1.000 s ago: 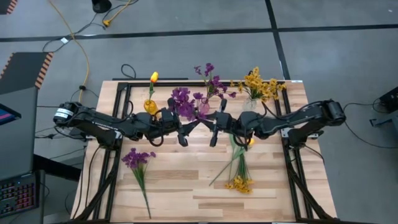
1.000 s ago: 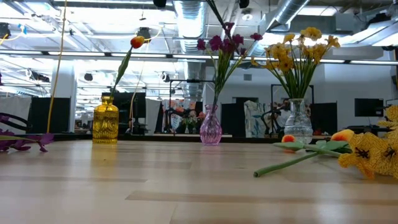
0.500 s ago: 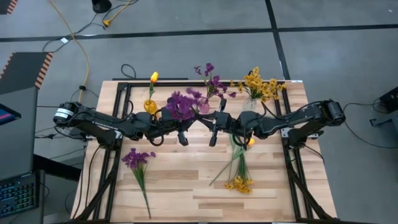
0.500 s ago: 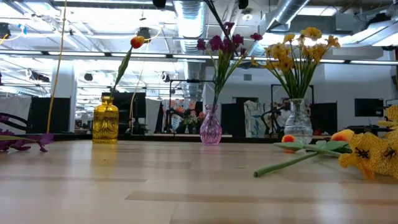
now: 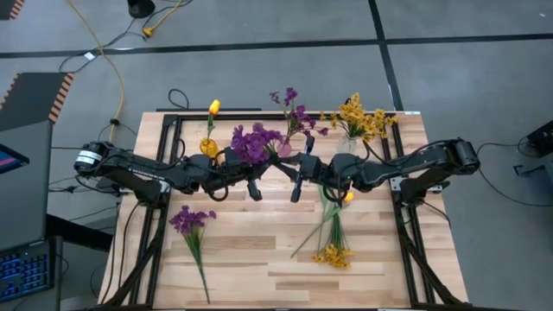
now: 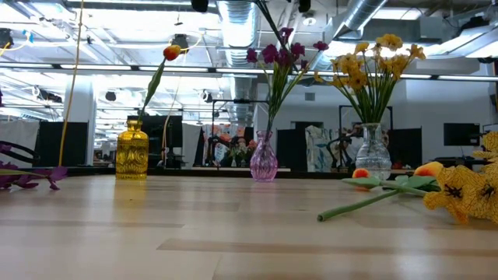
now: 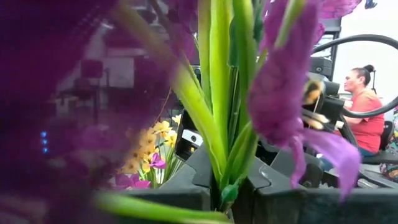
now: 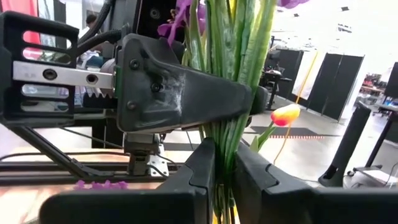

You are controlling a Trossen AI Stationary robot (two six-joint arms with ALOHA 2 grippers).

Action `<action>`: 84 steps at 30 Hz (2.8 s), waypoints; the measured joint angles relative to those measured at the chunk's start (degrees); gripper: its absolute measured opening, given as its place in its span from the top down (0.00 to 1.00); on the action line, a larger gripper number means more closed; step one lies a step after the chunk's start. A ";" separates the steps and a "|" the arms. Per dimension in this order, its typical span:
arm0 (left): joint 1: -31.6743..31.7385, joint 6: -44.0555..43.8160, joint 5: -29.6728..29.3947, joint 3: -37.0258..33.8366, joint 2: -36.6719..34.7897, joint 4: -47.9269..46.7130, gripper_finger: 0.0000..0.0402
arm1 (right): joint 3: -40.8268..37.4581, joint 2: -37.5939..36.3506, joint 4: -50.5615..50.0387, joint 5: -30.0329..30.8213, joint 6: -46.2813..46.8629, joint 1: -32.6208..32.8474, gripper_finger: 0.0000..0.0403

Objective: Sort flowers into vase by color
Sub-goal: Put the right violet flowers into the violet vase

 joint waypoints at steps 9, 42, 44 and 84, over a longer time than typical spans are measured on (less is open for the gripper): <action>0.00 0.00 -0.11 0.00 0.00 -0.05 0.98 | 0.02 -0.07 -1.86 0.13 -0.54 0.02 0.67; 11.46 -1.05 1.57 0.01 0.00 -2.87 0.98 | 0.02 -24.45 -51.16 1.49 13.99 0.44 0.41; 12.86 -1.10 1.60 0.02 -0.02 -4.15 0.98 | 0.02 -23.92 -51.23 1.47 13.97 0.39 0.41; 18.14 0.49 -0.40 7.02 9.37 -14.60 0.98 | 0.02 -18.82 -52.86 1.55 13.90 0.39 0.41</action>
